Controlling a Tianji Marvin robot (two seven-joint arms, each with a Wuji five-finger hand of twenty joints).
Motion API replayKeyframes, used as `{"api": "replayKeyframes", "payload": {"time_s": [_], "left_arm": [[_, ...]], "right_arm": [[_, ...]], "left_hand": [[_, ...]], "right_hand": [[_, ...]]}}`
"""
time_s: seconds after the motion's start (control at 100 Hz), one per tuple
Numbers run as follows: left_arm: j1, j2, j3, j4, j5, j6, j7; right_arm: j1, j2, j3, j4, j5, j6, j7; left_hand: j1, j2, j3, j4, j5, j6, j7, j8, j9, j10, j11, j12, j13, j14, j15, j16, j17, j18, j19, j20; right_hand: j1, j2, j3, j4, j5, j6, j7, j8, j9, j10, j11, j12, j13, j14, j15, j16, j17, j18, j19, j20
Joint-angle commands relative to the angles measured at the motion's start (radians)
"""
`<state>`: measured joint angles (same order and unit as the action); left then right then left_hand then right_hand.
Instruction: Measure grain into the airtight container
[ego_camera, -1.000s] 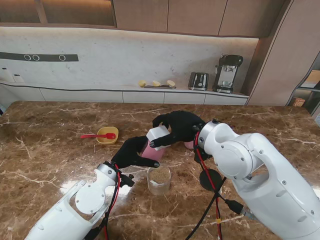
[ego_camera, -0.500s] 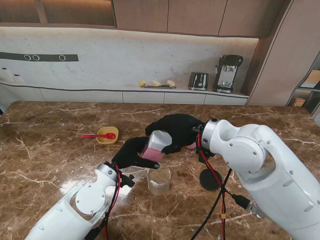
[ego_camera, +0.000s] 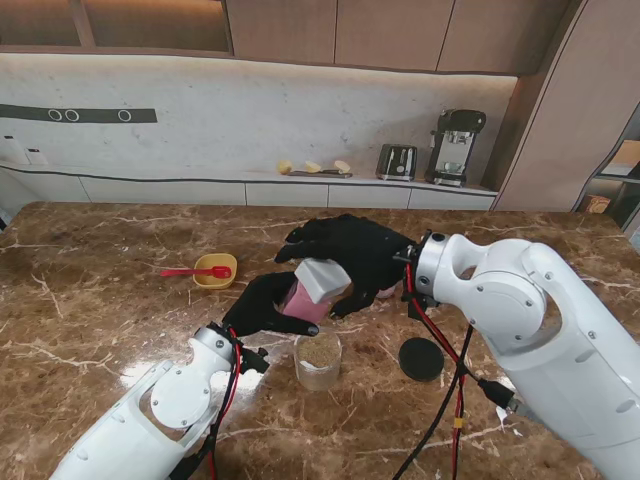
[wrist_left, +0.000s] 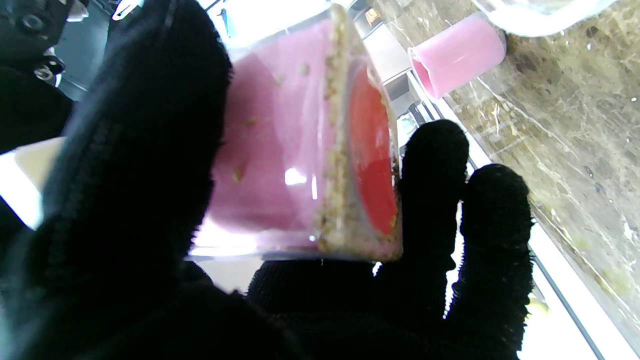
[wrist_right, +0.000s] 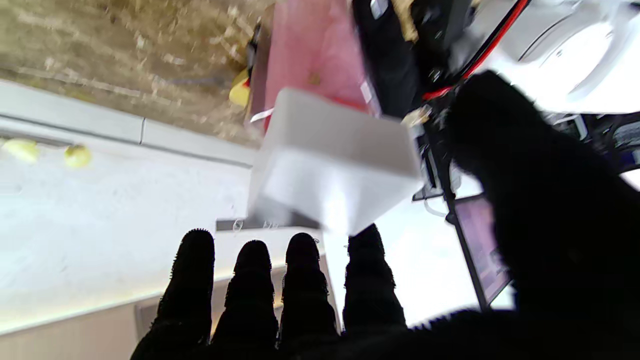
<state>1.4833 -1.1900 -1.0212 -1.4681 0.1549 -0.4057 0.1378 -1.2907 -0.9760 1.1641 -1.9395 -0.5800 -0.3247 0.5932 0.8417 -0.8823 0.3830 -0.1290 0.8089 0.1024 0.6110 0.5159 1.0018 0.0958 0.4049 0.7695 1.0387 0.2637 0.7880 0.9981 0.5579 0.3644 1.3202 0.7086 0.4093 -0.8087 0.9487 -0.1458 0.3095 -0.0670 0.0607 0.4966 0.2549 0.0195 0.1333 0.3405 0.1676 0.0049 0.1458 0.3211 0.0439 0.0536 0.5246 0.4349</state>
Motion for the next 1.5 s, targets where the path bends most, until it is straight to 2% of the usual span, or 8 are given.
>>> {"api": "replayKeyframes", "payload": {"time_s": [0.0, 0.09, 0.36, 0.65, 0.99, 1.18, 1.27, 1.49], "left_arm": [[0.004, -0.002, -0.002, -0.004, 0.003, -0.003, 0.003], [0.005, -0.002, -0.003, -0.004, 0.005, -0.005, 0.004], [0.007, -0.001, -0.005, -0.004, 0.008, -0.010, 0.004], [0.010, -0.001, -0.005, -0.006, 0.008, -0.009, 0.004], [0.014, -0.001, -0.009, -0.009, 0.012, -0.007, 0.007], [0.015, -0.002, -0.008, -0.010, 0.011, -0.006, 0.009], [0.015, -0.002, -0.008, -0.010, 0.010, -0.006, 0.009], [0.016, -0.002, -0.009, -0.011, 0.009, -0.005, 0.010]], "right_arm": [[-0.025, -0.013, 0.010, -0.029, -0.036, 0.050, 0.003], [-0.048, -0.024, 0.018, -0.066, -0.083, 0.140, -0.021], [-0.073, -0.036, -0.005, -0.119, -0.201, 0.376, -0.019], [-0.047, -0.033, -0.075, -0.139, -0.249, 0.526, 0.039], [-0.040, -0.041, -0.097, -0.106, -0.159, 0.489, -0.033], [-0.043, -0.045, -0.083, -0.078, -0.099, 0.387, -0.072], [-0.041, -0.047, -0.075, -0.052, -0.085, 0.296, -0.103], [-0.040, -0.054, -0.054, -0.007, -0.051, 0.150, -0.175]], "left_hand": [[0.256, 0.484, 0.483, 0.022, 0.251, -0.313, 0.339, 0.087, 0.119, -0.155, 0.170, 0.046, 0.039, -0.061, 0.021, 0.009, -0.006, -0.010, 0.036, 0.018], [0.255, 0.484, 0.483, 0.022, 0.251, -0.313, 0.339, 0.087, 0.120, -0.156, 0.170, 0.046, 0.039, -0.059, 0.021, 0.009, -0.006, -0.010, 0.036, 0.018], [0.256, 0.483, 0.484, 0.022, 0.251, -0.312, 0.339, 0.088, 0.120, -0.153, 0.169, 0.047, 0.040, -0.059, 0.021, 0.009, -0.006, -0.010, 0.036, 0.018], [0.256, 0.482, 0.484, 0.021, 0.251, -0.311, 0.340, 0.088, 0.121, -0.152, 0.170, 0.049, 0.040, -0.058, 0.024, 0.010, -0.004, -0.012, 0.038, 0.018], [0.254, 0.480, 0.486, 0.020, 0.250, -0.312, 0.340, 0.088, 0.122, -0.154, 0.170, 0.051, 0.041, -0.058, 0.025, 0.011, -0.004, -0.011, 0.040, 0.018], [0.254, 0.479, 0.486, 0.019, 0.247, -0.311, 0.337, 0.087, 0.121, -0.153, 0.167, 0.051, 0.041, -0.059, 0.024, 0.010, -0.003, -0.012, 0.040, 0.018], [0.254, 0.479, 0.486, 0.018, 0.247, -0.311, 0.337, 0.087, 0.121, -0.153, 0.167, 0.052, 0.041, -0.060, 0.023, 0.009, -0.003, -0.012, 0.040, 0.018], [0.253, 0.477, 0.487, 0.017, 0.247, -0.313, 0.337, 0.087, 0.123, -0.155, 0.167, 0.054, 0.042, -0.061, 0.023, 0.008, -0.003, -0.012, 0.041, 0.017]], "right_hand": [[-0.086, 0.050, -0.043, -0.013, -0.029, 0.063, -0.016, 0.006, -0.012, 0.017, -0.020, -0.012, -0.009, 0.025, -0.014, -0.018, 0.004, 0.016, -0.007, 0.030], [-0.133, 0.242, -0.344, 0.051, -0.030, 0.179, 0.071, 0.093, 0.036, 0.052, 0.018, 0.042, 0.105, 0.066, 0.063, 0.061, 0.108, 0.006, 0.072, 0.100], [-0.415, 0.321, -0.192, 0.074, 0.079, 0.166, 0.224, 0.191, 0.249, 0.110, 0.150, 0.129, 0.595, 0.148, 0.377, 0.241, 0.618, 0.052, 0.559, 0.103], [-0.402, 0.351, -0.221, 0.079, 0.125, 0.128, 0.301, 0.301, 0.396, 0.103, 0.310, 0.217, 0.924, 0.110, 0.569, 0.292, 0.958, -0.029, 0.836, -0.074], [0.047, 0.203, -0.336, 0.105, 0.236, 0.124, 0.396, 0.337, 0.530, 0.063, 0.407, 0.239, 0.978, 0.070, 0.540, 0.266, 0.984, -0.053, 0.843, -0.114], [0.191, 0.082, 0.110, 0.025, 0.327, 0.086, 0.450, 0.300, 0.632, 0.032, 0.412, 0.218, 0.967, 0.045, 0.484, 0.247, 0.947, -0.056, 0.799, -0.092], [0.295, -0.003, 0.207, -0.079, 0.372, 0.051, 0.484, 0.290, 0.693, 0.015, 0.386, 0.298, 0.955, 0.041, 0.452, 0.259, 0.926, -0.063, 0.762, -0.082], [0.388, -0.054, 0.277, -0.093, 0.436, 0.004, 0.523, 0.279, 0.756, -0.019, 0.336, 0.334, 0.947, 0.037, 0.433, 0.289, 0.899, -0.067, 0.731, -0.083]]}}
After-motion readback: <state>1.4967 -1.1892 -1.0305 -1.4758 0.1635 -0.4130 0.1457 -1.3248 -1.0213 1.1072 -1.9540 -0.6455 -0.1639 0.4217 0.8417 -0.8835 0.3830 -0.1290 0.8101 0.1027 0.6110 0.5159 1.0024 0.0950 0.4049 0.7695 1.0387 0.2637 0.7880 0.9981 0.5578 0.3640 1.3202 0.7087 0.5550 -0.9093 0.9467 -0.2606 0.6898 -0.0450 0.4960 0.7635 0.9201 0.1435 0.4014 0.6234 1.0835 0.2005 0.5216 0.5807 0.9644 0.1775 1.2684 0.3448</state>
